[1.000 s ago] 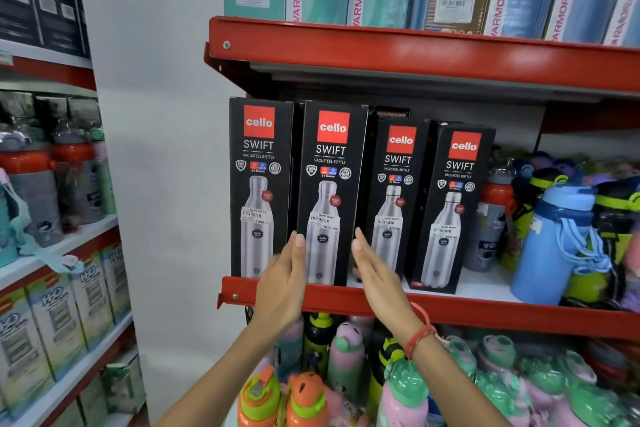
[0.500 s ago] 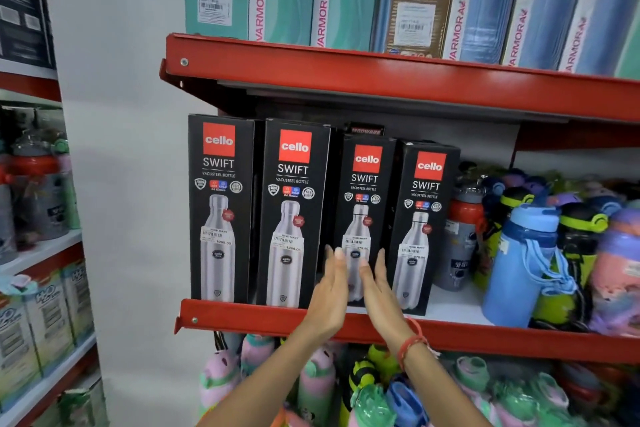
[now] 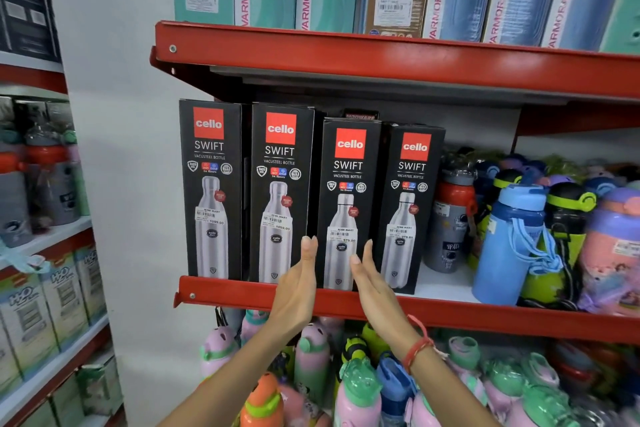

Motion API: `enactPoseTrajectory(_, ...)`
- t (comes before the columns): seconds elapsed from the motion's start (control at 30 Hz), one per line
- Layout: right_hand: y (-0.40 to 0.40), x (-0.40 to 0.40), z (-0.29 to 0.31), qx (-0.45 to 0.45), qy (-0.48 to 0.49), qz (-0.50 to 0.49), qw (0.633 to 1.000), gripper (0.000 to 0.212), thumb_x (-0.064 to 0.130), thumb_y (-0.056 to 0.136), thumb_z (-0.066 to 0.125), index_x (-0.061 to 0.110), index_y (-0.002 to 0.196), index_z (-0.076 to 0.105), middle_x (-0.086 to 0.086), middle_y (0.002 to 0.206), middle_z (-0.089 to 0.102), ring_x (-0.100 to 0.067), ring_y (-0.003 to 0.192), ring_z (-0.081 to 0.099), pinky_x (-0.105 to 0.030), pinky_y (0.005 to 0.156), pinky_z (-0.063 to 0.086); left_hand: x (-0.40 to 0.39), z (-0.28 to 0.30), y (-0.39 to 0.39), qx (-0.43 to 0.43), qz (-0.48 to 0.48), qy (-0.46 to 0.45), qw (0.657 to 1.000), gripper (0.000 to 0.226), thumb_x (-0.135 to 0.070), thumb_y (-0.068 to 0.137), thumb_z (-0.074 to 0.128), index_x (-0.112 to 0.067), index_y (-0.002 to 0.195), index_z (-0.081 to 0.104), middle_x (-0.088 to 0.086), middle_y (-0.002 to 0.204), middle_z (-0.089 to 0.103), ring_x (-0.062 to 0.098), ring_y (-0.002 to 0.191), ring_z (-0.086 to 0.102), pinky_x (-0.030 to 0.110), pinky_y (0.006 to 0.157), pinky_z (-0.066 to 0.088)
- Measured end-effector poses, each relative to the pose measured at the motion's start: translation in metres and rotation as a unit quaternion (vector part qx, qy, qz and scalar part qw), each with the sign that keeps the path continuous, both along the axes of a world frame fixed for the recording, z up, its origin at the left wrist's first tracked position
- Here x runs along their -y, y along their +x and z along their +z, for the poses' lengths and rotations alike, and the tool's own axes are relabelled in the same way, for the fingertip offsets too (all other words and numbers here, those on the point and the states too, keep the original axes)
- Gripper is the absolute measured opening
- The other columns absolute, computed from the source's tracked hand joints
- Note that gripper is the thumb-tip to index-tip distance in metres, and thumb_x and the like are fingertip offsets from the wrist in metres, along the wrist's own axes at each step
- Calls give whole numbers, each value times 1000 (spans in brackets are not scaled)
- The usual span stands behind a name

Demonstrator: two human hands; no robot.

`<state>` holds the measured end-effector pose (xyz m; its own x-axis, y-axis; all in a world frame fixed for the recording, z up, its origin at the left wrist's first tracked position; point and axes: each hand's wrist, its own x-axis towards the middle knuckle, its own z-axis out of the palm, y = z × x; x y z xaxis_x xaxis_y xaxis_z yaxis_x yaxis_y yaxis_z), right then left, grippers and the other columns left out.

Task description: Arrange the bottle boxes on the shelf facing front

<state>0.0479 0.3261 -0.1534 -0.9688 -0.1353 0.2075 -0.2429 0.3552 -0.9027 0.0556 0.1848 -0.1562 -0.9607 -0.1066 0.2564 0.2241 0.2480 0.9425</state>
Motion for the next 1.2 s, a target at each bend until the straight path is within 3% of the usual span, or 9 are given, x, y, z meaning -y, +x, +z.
enactPoseTrajectory(0.07, 2, -5, 0, -2, 20, 10, 1000, 66, 64, 92, 23, 44, 149, -5, 11, 158, 19, -14, 145, 18, -37, 115, 16, -1, 1, 3, -1, 9, -15, 1000, 90, -93, 65, 1, -50, 131, 44, -18, 79, 53, -1, 78, 53, 23, 79, 39)
enactPoseTrajectory(0.17, 5, -14, 2, -5, 10, 17, 1000, 63, 60, 94, 26, 42, 150, 7, 13, 155, 26, -13, 143, 24, -31, 111, 20, -12, -1, 8, -32, 46, -61, 997, 83, -80, 81, 8, -35, 146, 32, -14, 110, 63, 2, 104, 57, 11, 92, 33)
enactPoseTrajectory(0.27, 7, -27, 4, -70, -46, -65, 994, 54, 52, 96, 33, 32, 147, 34, 10, 150, 37, -5, 134, 34, -22, 103, 23, -33, 2, 20, -158, 124, -79, 976, 62, -60, 95, 20, -24, 142, 40, -8, 138, 50, 7, 131, 40, 21, 106, 26)
enactPoseTrajectory(0.37, -2, -46, 5, -125, -72, -185, 972, 45, 40, 99, 37, 23, 140, 44, -5, 143, 47, -16, 118, 49, -28, 96, 35, -60, 6, 23, -180, -19, -22, 983, 63, -66, 92, 20, -32, 141, 40, -16, 139, 49, -5, 129, 39, 22, 107, 30)
enactPoseTrajectory(0.43, -13, -60, 5, -120, -88, -210, 966, 46, 38, 98, 40, 21, 141, 41, -11, 141, 46, -17, 111, 49, -29, 90, 35, -79, 6, 16, -116, -110, -16, 987, 79, -79, 83, 11, -37, 149, 19, -18, 156, 26, -8, 139, 22, 18, 111, 18)
enactPoseTrajectory(0.53, -29, -74, 4, -84, -96, -171, 977, 58, 46, 96, 38, 28, 149, 24, -5, 155, 28, -22, 137, 34, -37, 108, 28, -98, 4, -3, -35, -153, -2, 988, 91, -86, 73, 4, -37, 148, -12, -16, 160, -9, -4, 141, -3, 24, 112, 1)
enactPoseTrajectory(0.67, -36, -78, 2, -45, -91, -66, 993, 68, 65, 86, 26, 49, 145, -4, 27, 148, 5, -10, 145, 10, -29, 110, 13, -107, 3, -18, 32, -132, 19, 991, 97, -92, 65, 4, -42, 148, -4, -12, 160, 7, 8, 145, 12, 34, 115, 9)
enactPoseTrajectory(0.9, -21, -93, -3, -30, -24, -30, 999, 59, 92, 67, 22, 82, 115, -10, 47, 134, 4, -7, 137, 22, -35, 111, 19, -93, 5, -10, 50, -112, -18, 992, 99, -91, 69, 3, -35, 150, 10, -10, 159, 15, 8, 144, 14, 26, 108, 9)
enactPoseTrajectory(1.2, 12, -79, 13, -53, -5, -63, 997, 76, 74, 80, 26, 51, 145, -6, 20, 152, 15, -18, 144, 21, -36, 112, 20, -90, 15, 27, 29, -140, -72, 987, 86, -80, 80, 3, -32, 151, 11, -9, 160, 10, 6, 144, 8, 29, 113, 5)
